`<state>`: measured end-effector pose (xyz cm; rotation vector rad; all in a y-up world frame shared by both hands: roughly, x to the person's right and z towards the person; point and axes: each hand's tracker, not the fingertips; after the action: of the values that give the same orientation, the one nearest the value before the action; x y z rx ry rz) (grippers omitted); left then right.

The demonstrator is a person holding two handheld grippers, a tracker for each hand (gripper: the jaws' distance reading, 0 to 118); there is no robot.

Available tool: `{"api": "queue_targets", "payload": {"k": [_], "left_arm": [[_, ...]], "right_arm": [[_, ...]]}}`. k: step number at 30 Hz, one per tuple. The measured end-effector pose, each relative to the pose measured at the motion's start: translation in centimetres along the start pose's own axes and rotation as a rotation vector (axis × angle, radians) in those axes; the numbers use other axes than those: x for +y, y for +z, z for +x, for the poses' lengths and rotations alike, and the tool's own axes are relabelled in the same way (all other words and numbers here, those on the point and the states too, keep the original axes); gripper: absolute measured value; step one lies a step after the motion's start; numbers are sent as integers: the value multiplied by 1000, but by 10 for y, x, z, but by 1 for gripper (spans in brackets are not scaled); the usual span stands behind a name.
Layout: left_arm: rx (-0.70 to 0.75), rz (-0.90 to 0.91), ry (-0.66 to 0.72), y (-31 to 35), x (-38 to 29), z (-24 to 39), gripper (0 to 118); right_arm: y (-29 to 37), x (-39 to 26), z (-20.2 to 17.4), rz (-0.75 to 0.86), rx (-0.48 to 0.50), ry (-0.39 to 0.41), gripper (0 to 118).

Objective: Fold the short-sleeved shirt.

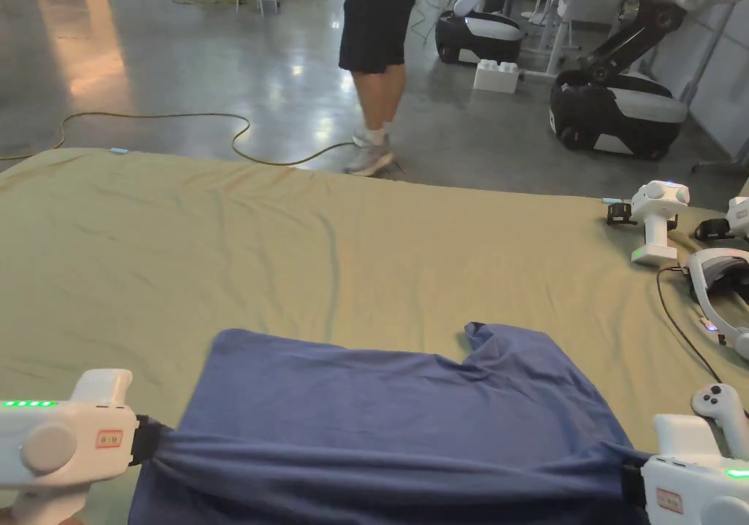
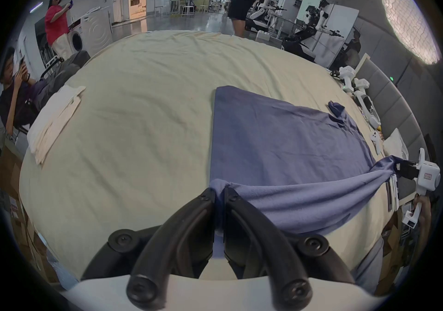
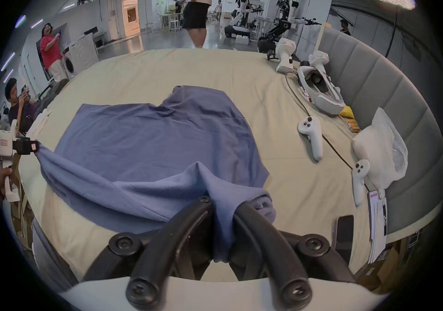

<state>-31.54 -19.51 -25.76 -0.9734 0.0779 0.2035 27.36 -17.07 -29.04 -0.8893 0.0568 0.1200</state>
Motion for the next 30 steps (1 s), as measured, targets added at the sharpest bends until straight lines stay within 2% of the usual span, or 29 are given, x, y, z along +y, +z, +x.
{"api": "queue_targets", "payload": {"k": [6,11,12,13,16,17,23,27,28,30], "left_arm": [[12,-52,21,-35,21,6,8],[10,-74,44,-61,25,-4,8],[11,-74,49,-61,25,-3,8],[11,-72,48,-60,24,-4,11],[9,-38,24,-48,22,0,46],[3,-12,20,-43,20,2,51],[-45,256,21,6,22,20,51],[-32,481,-5,44,14,44,50],[-24,536,-21,52,12,51,50],[10,628,-55,69,7,67,47]], "right_arm": [[-44,13,-5,-64,-28,-6,6],[-62,11,-4,-102,-38,-39,9],[-60,11,-5,-100,-47,-43,13],[-56,11,-6,-86,-60,-43,20],[-34,14,-8,28,-76,-43,52],[-24,15,-9,83,-65,-47,56],[35,23,-31,418,-85,-33,56],[67,25,-56,619,-114,-61,56],[72,24,-63,666,-132,-59,54],[80,23,-78,740,-151,-58,41]]}}
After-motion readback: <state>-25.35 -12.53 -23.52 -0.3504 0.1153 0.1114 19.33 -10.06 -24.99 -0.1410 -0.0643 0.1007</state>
